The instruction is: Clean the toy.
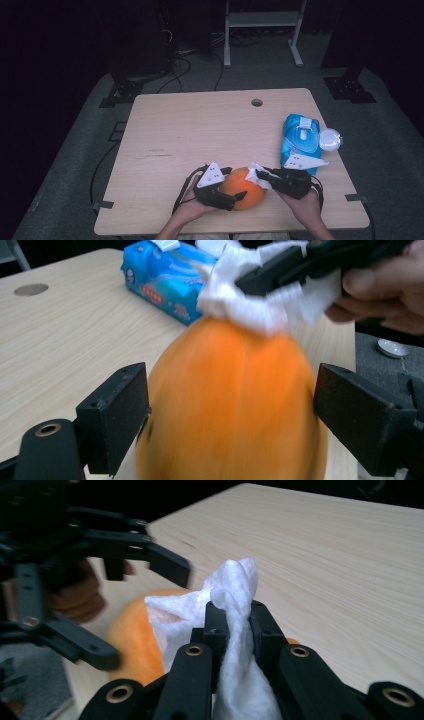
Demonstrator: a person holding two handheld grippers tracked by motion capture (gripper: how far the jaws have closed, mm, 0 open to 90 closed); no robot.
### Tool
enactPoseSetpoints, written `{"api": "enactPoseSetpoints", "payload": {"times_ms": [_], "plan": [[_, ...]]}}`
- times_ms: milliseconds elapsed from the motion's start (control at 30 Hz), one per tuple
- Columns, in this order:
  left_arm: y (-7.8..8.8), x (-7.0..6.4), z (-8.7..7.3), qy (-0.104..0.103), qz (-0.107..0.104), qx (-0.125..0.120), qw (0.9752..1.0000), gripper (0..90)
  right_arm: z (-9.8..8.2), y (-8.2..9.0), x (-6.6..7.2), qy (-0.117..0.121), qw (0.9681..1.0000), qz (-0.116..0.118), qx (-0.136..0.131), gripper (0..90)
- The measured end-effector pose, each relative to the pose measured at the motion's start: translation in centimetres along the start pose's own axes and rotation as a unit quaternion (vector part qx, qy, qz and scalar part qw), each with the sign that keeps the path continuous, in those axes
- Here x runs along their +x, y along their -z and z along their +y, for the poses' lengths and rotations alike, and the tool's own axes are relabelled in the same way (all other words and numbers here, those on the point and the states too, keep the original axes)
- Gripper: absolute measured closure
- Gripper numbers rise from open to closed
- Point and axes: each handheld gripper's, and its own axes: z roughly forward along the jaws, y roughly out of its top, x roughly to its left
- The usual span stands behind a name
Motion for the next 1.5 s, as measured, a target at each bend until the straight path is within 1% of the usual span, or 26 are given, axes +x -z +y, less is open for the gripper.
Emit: {"api": "enactPoseSetpoints", "payload": {"times_ms": [67,100,167,233,267,300,333,367,433,500,533,600,667,733,800,867,900,933,967,1000,1067,1167,1267,1400,1433,1500], "plan": [[0.0,-0.2,0.0,-0.017,0.006,0.008,0.9998,21.0,0.2,-0.3,0.8,0.015,0.9998,0.008,0.000,80.2],[0.1,-0.2,-0.2,-0.021,0.005,0.012,0.9997,25.4,0.2,-0.3,0.9,0.026,0.9996,0.003,0.003,80.3],[0.3,0.0,-0.4,-0.019,0.008,0.017,0.9996,31.2,0.2,-0.2,0.6,0.022,0.9998,0.004,0.004,80.3],[0.5,0.3,-0.6,-0.021,0.009,0.022,0.9995,34.1,-0.1,-0.1,0.0,0.015,0.9999,-0.006,0.004,80.3],[0.6,0.4,-0.7,-0.014,0.008,0.022,0.9996,34.5,-0.2,0.1,-0.3,0.011,0.9998,-0.012,0.004,80.3],[0.7,0.5,-0.8,-0.013,0.007,0.022,0.9996,34.9,-0.3,0.3,-0.6,0.005,0.9999,-0.015,0.005,80.3],[0.7,0.6,-0.9,-0.014,0.007,0.022,0.9996,35.4,-0.3,0.3,-0.6,0.007,0.9998,-0.017,0.005,80.3],[0.7,0.7,-1.0,-0.009,0.006,0.021,0.9997,35.6,-0.3,0.3,-0.4,0.010,0.9998,-0.018,0.004,80.3],[0.7,0.8,-1.0,-0.011,0.006,0.023,0.9997,36.1,-0.1,0.1,0.1,0.012,0.9999,-0.010,0.001,80.3],[0.8,1.0,-1.1,-0.007,0.002,0.024,0.9997,36.3,0.0,-0.2,1.0,0.026,0.9997,0.004,-0.001,80.3],[1.0,1.1,-1.2,-0.007,0.001,0.025,0.9997,36.4,0.0,-0.4,1.2,0.031,0.9995,0.004,0.002,80.3],[1.1,1.3,-1.4,0.004,0.000,0.021,0.9998,36.4,-0.1,-0.4,0.7,0.028,0.9996,-0.002,0.004,80.3],[1.2,1.5,-1.4,0.005,0.002,0.022,0.9997,36.2,-0.3,-0.3,-0.1,0.021,0.9996,-0.019,0.008,80.3],[1.1,1.5,-1.5,0.009,-0.001,0.018,0.9998,35.5,-0.5,-0.1,-0.7,0.005,0.9998,-0.019,0.007,80.3],[1.0,1.4,-1.2,0.016,-0.008,0.017,0.9997,28.5,-0.5,-0.3,-0.2,0.010,0.9998,-0.017,0.006,80.2],[0.7,1.2,-0.8,0.013,-0.011,0.018,0.9997,20.6,-0.3,-0.6,0.5,0.017,0.9998,-0.009,0.001,80.2],[0.5,1.1,-0.8,0.010,-0.009,0.019,0.9997,20.5,-0.2,-0.8,0.7,0.026,0.9996,-0.007,-0.001,80.2],[0.5,1.0,-0.8,0.008,-0.007,0.020,0.9997,21.0,-0.1,-0.9,0.7,0.028,0.9996,-0.007,-0.002,80.2],[0.5,1.0,-0.9,0.007,-0.008,0.020,0.9998,24.6,-0.1,-0.9,0.5,0.026,0.9996,-0.007,-0.002,80.2],[0.6,1.1,-1.0,0.001,-0.006,0.022,0.9997,28.8,-0.2,-0.9,0.2,0.017,0.9998,-0.005,-0.003,80.2],[0.9,1.3,-1.1,0.003,-0.004,0.024,0.9997,34.0,-0.6,-0.7,-0.7,0.002,1.0000,-0.006,-0.001,80.3],[1.1,1.6,-1.3,0.007,-0.006,0.023,0.9997,35.1,-1.0,-0.6,-1.2,-0.004,0.9999,-0.016,0.004,80.2],[1.2,1.7,-1.5,0.009,-0.011,0.022,0.9997,35.1,-0.9,-0.5,-0.8,-0.007,1.0000,-0.004,-0.003,80.2],[1.3,1.8,-1.7,0.008,-0.016,0.023,0.9996,36.2,-0.5,-0.5,0.3,0.008,0.9998,0.014,-0.011,80.2],[1.3,1.8,-1.7,0.009,-0.018,0.022,0.9995,36.3,-0.6,-0.6,0.2,0.010,0.9998,0.013,-0.010,80.2],[1.4,1.9,-1.8,0.007,-0.019,0.023,0.9995,36.4,-0.9,-0.8,-0.5,-0.003,1.0000,0.008,-0.004,80.2]]}}
